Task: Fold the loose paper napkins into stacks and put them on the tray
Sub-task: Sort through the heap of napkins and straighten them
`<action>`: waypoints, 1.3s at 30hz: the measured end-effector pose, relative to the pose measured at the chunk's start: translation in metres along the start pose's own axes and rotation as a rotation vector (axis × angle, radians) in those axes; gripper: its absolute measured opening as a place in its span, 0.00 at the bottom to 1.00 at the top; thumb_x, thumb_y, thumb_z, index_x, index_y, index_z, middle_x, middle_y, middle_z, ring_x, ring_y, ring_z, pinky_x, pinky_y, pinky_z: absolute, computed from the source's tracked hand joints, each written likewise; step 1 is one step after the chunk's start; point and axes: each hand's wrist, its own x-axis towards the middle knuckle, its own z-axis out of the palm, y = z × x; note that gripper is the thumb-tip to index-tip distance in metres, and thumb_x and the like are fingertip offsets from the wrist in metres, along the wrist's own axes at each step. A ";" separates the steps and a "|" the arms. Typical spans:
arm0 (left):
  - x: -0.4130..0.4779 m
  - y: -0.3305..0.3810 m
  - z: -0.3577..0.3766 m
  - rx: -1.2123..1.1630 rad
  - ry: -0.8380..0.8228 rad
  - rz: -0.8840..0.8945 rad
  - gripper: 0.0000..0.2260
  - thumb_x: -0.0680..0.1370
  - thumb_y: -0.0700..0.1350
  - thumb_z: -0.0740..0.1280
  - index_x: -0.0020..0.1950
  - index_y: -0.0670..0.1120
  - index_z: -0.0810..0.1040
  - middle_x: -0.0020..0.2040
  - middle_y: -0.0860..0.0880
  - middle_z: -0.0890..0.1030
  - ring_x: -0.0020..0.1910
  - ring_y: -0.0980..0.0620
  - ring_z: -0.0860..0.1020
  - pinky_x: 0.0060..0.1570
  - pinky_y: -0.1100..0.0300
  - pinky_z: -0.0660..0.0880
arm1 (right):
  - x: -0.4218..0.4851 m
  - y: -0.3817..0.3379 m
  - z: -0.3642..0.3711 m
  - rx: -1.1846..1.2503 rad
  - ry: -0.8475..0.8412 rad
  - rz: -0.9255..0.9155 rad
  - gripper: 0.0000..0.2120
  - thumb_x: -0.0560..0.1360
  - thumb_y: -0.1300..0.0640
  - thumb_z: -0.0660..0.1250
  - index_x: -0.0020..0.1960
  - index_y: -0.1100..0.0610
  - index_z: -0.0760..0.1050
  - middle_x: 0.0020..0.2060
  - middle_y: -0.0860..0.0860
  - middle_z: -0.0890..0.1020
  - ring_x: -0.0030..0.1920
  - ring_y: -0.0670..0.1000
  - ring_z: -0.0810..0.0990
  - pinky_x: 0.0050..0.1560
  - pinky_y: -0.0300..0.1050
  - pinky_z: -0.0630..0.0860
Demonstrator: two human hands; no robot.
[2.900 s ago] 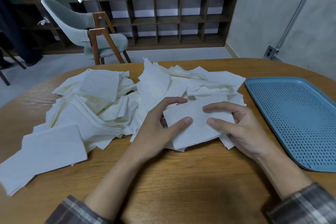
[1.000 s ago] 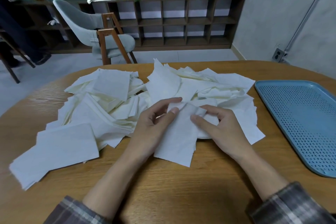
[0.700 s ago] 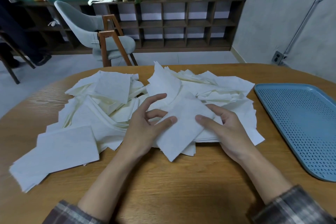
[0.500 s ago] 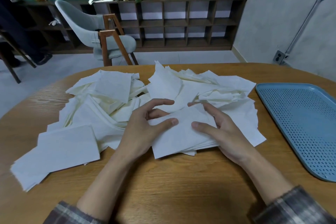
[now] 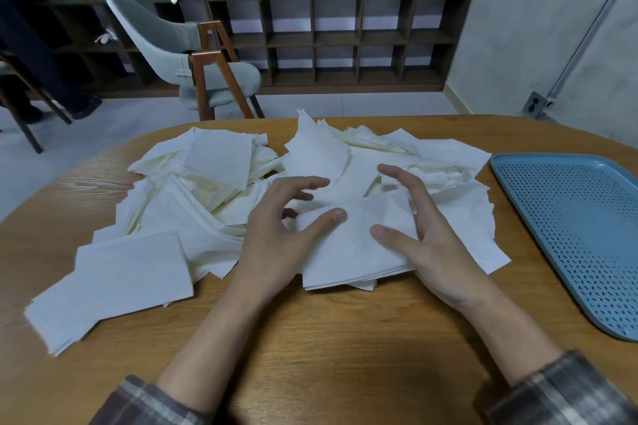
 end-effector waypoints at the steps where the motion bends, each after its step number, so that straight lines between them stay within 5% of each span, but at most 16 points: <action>1: 0.000 0.002 -0.001 -0.037 -0.031 -0.044 0.16 0.75 0.53 0.78 0.62 0.58 0.83 0.59 0.61 0.83 0.58 0.61 0.81 0.53 0.66 0.76 | 0.000 0.000 -0.001 0.074 0.013 -0.004 0.35 0.79 0.67 0.70 0.76 0.38 0.66 0.68 0.41 0.79 0.68 0.46 0.79 0.64 0.44 0.79; 5: -0.001 0.007 -0.003 -0.166 -0.133 -0.183 0.17 0.77 0.47 0.77 0.64 0.58 0.82 0.51 0.55 0.86 0.47 0.61 0.85 0.41 0.67 0.79 | 0.002 0.001 -0.004 0.077 0.063 0.014 0.32 0.81 0.67 0.69 0.73 0.37 0.66 0.64 0.49 0.83 0.64 0.53 0.83 0.65 0.51 0.81; 8: -0.001 0.003 -0.001 -0.154 -0.111 -0.168 0.18 0.78 0.43 0.77 0.65 0.57 0.81 0.52 0.51 0.86 0.45 0.55 0.86 0.40 0.60 0.82 | 0.000 0.001 -0.007 -0.030 0.038 -0.002 0.22 0.79 0.64 0.72 0.68 0.45 0.75 0.64 0.43 0.81 0.68 0.46 0.79 0.69 0.41 0.74; 11: -0.001 -0.005 0.001 -0.052 -0.093 -0.071 0.21 0.78 0.45 0.77 0.67 0.60 0.78 0.53 0.56 0.84 0.51 0.57 0.84 0.46 0.64 0.79 | 0.001 0.001 -0.007 -0.179 -0.003 -0.013 0.12 0.80 0.64 0.72 0.59 0.50 0.85 0.58 0.39 0.85 0.65 0.37 0.78 0.63 0.28 0.69; 15: -0.001 -0.014 0.004 0.271 -0.092 0.208 0.23 0.74 0.48 0.80 0.65 0.57 0.76 0.64 0.58 0.74 0.65 0.56 0.75 0.59 0.66 0.74 | 0.004 0.008 -0.012 -0.214 0.169 -0.005 0.15 0.80 0.67 0.70 0.57 0.49 0.87 0.56 0.37 0.86 0.62 0.33 0.79 0.59 0.23 0.68; 21: -0.006 -0.020 0.004 0.476 -0.554 0.243 0.15 0.70 0.60 0.81 0.52 0.59 0.83 0.57 0.63 0.75 0.63 0.57 0.74 0.62 0.61 0.71 | 0.007 0.011 -0.015 -0.240 0.239 -0.002 0.13 0.80 0.67 0.69 0.51 0.52 0.89 0.50 0.38 0.88 0.58 0.34 0.81 0.57 0.23 0.69; 28: -0.008 -0.023 0.008 0.445 -0.486 0.306 0.02 0.77 0.52 0.76 0.48 0.55 0.87 0.53 0.61 0.81 0.56 0.57 0.79 0.56 0.57 0.76 | 0.007 0.012 -0.016 -0.243 0.259 0.027 0.14 0.81 0.65 0.69 0.56 0.49 0.87 0.53 0.33 0.86 0.59 0.27 0.77 0.56 0.18 0.65; 31: -0.008 -0.017 0.007 0.365 -0.464 0.259 0.02 0.79 0.48 0.75 0.47 0.52 0.86 0.48 0.59 0.84 0.52 0.58 0.82 0.53 0.65 0.76 | 0.007 0.011 -0.017 -0.243 0.240 0.019 0.16 0.82 0.66 0.67 0.58 0.49 0.87 0.54 0.31 0.85 0.60 0.26 0.76 0.57 0.18 0.65; 34: -0.008 -0.010 0.006 0.299 -0.380 0.193 0.03 0.81 0.47 0.73 0.48 0.53 0.85 0.45 0.61 0.85 0.50 0.62 0.81 0.49 0.72 0.70 | 0.006 0.010 -0.017 -0.244 0.206 0.003 0.17 0.82 0.68 0.65 0.59 0.50 0.86 0.55 0.31 0.85 0.61 0.27 0.76 0.58 0.19 0.65; 39: -0.009 -0.004 0.004 0.099 -0.285 0.119 0.03 0.82 0.46 0.71 0.49 0.52 0.82 0.45 0.59 0.84 0.49 0.59 0.81 0.49 0.67 0.72 | 0.005 0.011 -0.015 -0.294 0.168 -0.028 0.19 0.82 0.68 0.64 0.59 0.48 0.86 0.57 0.35 0.86 0.65 0.34 0.77 0.62 0.24 0.67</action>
